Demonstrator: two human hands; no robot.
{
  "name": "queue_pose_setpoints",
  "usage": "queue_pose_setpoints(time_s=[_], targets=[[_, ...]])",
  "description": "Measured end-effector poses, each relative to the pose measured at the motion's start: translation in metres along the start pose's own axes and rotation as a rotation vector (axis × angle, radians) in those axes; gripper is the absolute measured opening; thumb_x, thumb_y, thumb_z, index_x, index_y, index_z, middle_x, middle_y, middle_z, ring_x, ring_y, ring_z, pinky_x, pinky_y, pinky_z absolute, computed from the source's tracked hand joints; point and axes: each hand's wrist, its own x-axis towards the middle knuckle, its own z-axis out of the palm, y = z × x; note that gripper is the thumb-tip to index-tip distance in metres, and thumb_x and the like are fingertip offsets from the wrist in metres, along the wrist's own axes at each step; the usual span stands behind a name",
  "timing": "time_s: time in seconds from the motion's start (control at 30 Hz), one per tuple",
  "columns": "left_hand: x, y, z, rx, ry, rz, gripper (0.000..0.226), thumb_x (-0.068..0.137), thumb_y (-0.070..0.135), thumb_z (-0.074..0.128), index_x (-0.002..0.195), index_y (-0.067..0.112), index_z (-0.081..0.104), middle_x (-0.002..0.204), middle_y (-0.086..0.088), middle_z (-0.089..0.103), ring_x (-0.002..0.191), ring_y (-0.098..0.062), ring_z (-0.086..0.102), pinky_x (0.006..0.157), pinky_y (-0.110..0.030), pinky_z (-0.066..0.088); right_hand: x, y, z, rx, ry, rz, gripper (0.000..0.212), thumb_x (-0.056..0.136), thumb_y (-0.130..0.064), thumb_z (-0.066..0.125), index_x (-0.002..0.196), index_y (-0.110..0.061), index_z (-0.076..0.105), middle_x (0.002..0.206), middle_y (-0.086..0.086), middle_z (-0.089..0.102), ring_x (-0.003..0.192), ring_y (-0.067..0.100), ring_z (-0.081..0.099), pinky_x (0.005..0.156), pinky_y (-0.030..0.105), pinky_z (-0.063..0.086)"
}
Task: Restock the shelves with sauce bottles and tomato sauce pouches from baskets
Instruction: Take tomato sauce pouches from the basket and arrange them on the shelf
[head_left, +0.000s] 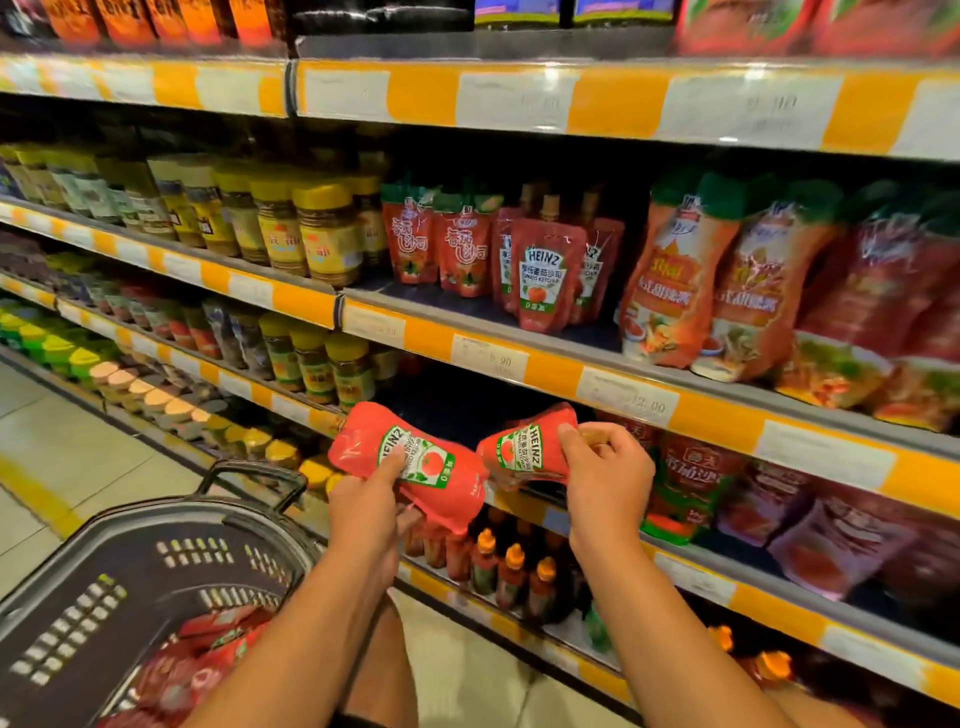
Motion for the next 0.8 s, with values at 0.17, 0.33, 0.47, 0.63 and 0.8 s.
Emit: queue_pose_setpoints(time_s=[0.17, 0.33, 0.47, 0.63, 0.8], targets=[[0.033, -0.008, 0.028, 0.052, 0.014, 0.028, 0.012, 0.096, 0.025, 0.074, 0.106, 0.017, 0.071, 0.103, -0.005, 0.079, 0.093, -0.021, 0.076, 0.072, -0.036, 0.059, 0.024, 0.014, -0.004, -0.074, 0.052, -0.067, 0.034, 0.088, -0.023, 0.081, 0.07, -0.005, 0.059, 0.067, 0.01, 0.068, 0.06, 0.027, 0.064, 0.055, 0.044, 0.052], [0.07, -0.013, 0.051, 0.006, 0.055, 0.004, 0.009, 0.094, 0.023, 0.077, 0.098, 0.016, 0.072, 0.096, -0.005, 0.079, 0.091, -0.023, 0.076, 0.075, -0.042, 0.064, 0.037, 0.021, 0.001, -0.076, 0.12, -0.024, 0.051, 0.085, -0.017, 0.081, 0.055, -0.008, 0.041, 0.049, 0.0, 0.043, 0.043, 0.012, 0.035, 0.051, 0.031, 0.033], [0.096, -0.016, 0.066, 0.088, 0.065, 0.062, 0.015, 0.091, 0.026, 0.078, 0.083, 0.017, 0.069, 0.071, 0.001, 0.07, 0.064, -0.018, 0.066, 0.065, -0.038, 0.056, 0.044, 0.022, 0.012, -0.034, 0.154, -0.009, 0.046, 0.082, -0.007, 0.078, 0.056, -0.016, 0.041, 0.052, -0.004, 0.045, 0.043, 0.006, 0.035, 0.05, 0.029, 0.031], [0.121, -0.019, 0.082, 0.223, -0.031, 0.126, 0.012, 0.097, 0.013, 0.065, 0.092, 0.022, 0.071, 0.086, -0.001, 0.074, 0.074, -0.018, 0.068, 0.06, -0.025, 0.052, 0.054, 0.031, 0.027, -0.047, 0.135, -0.051, 0.032, 0.075, -0.018, 0.078, 0.069, -0.023, 0.047, 0.073, -0.005, 0.052, 0.067, 0.014, 0.046, 0.067, 0.032, 0.04], [0.139, -0.018, 0.091, 0.359, -0.122, 0.161, 0.021, 0.097, 0.024, 0.073, 0.116, 0.019, 0.066, 0.096, 0.006, 0.07, 0.082, -0.01, 0.064, 0.063, -0.022, 0.051, 0.053, 0.031, 0.046, -0.18, 0.002, -0.047, 0.062, 0.086, -0.017, 0.078, 0.05, -0.014, 0.028, 0.035, -0.012, 0.023, 0.038, 0.01, 0.018, 0.046, 0.026, 0.018]])
